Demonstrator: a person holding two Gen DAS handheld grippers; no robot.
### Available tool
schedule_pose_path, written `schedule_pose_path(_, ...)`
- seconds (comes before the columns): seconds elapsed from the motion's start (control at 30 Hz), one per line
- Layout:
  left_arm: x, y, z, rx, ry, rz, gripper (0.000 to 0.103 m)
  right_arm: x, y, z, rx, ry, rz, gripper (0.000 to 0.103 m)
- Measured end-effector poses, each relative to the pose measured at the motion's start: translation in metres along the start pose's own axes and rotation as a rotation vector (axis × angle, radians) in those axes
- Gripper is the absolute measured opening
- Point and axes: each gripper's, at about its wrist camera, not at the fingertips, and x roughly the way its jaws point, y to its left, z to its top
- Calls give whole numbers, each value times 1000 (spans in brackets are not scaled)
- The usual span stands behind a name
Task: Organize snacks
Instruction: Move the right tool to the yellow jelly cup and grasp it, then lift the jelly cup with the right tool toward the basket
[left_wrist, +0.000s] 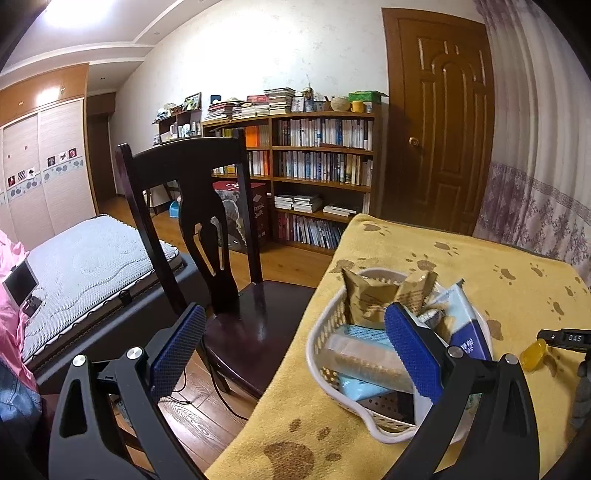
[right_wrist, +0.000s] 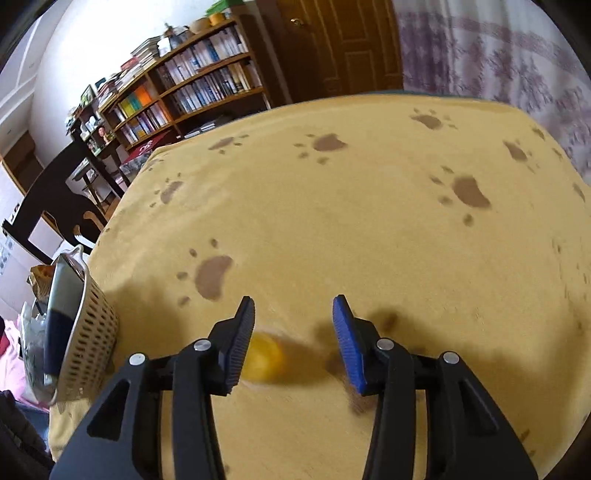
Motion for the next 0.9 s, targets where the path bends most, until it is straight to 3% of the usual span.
schedule_pose_path(0.2, -9, -11, 0, 27, -8, -9, 99, -5, 2, -7, 18, -13, 59, 45)
schedule_pose_path(0.47, -11, -7, 1, 11, -7, -8, 99, -8, 39, -18, -106, -24, 105, 45)
schedule_pose_path(0.67, -9, -5, 3, 2, -7, -3, 99, 12, 60, -34, -214, -7, -3, 44)
schedule_pose_path(0.73, -9, -4, 3, 3, -6, -3, 99, 15, 62, -36, -236, -20, -49, 36)
schedule_pose_path(0.9, -7, -2, 3, 1, -3, 0, 99, 7, 64, -33, -226, -29, -50, 34)
